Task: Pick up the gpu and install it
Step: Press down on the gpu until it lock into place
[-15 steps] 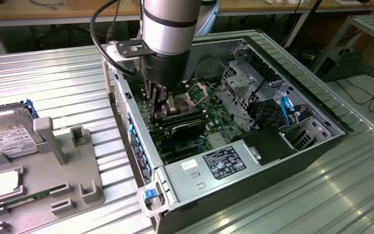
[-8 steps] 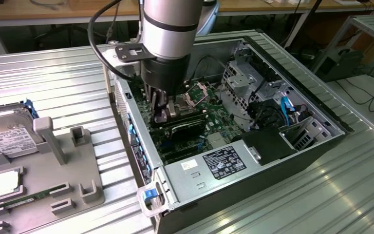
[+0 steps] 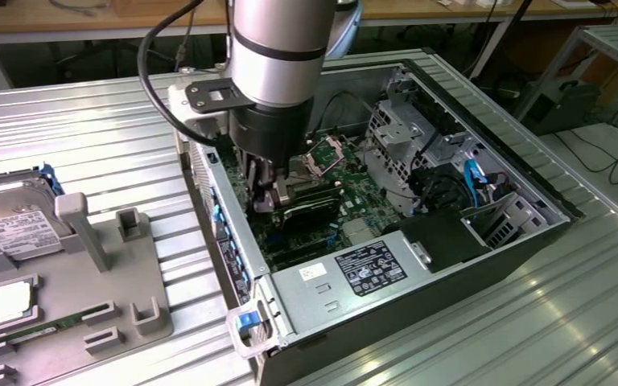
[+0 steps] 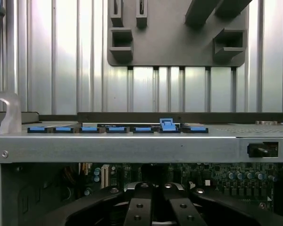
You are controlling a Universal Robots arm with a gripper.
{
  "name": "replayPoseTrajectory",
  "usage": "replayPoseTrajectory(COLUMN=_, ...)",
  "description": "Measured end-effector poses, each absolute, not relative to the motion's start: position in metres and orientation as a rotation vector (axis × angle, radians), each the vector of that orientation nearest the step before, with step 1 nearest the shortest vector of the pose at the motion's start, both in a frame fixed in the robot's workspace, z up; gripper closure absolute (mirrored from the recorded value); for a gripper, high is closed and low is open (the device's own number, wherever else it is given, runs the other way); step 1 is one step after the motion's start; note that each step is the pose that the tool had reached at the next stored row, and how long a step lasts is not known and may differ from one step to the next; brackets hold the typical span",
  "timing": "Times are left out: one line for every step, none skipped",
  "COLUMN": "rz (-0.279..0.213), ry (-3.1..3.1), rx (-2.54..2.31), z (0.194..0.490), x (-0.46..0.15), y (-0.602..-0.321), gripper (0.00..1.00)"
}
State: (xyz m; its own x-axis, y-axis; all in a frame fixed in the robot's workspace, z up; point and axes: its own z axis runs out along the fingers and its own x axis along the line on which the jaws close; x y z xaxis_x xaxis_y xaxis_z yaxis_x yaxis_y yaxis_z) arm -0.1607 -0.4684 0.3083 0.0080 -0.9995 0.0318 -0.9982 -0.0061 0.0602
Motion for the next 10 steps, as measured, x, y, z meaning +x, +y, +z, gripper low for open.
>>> replayPoseTrajectory(rz=-0.03, ry=-2.167, rx=2.183, z=0.3083, x=-0.1607, y=-0.4709, gripper=0.89)
replayPoseTrajectory(rz=-0.03, ry=-2.167, rx=2.183, z=0.3082, x=-0.1606, y=-0.4732, gripper=0.89)
replayPoseTrajectory(rz=-0.03, ry=-2.167, rx=2.183, z=0.3082, x=-0.1606, y=-0.4749, gripper=0.89)
replayPoseTrajectory(rz=-0.03, ry=-2.167, rx=2.183, z=0.3079, x=-0.1606, y=-0.4757, gripper=0.89)
replayPoseTrajectory(rz=-0.03, ry=-2.167, rx=2.183, z=0.3075, x=-0.1607, y=-0.4757, gripper=0.89)
replayPoseTrajectory(rz=-0.031, ry=-2.167, rx=2.183, z=0.3073, x=-0.1612, y=-0.4758, gripper=0.89)
replayPoseTrajectory(rz=-0.031, ry=-2.166, rx=2.183, z=0.3073, x=-0.1623, y=-0.4758, gripper=0.89)
replayPoseTrajectory(rz=-0.031, ry=-2.165, rx=2.184, z=0.3072, x=-0.1639, y=-0.4758, gripper=0.89)
replayPoseTrajectory(rz=-0.031, ry=-2.163, rx=2.184, z=0.307, x=-0.1655, y=-0.4758, gripper=0.89)
replayPoseTrajectory(rz=-0.032, ry=-2.163, rx=2.185, z=0.3062, x=-0.1659, y=-0.4757, gripper=0.89)
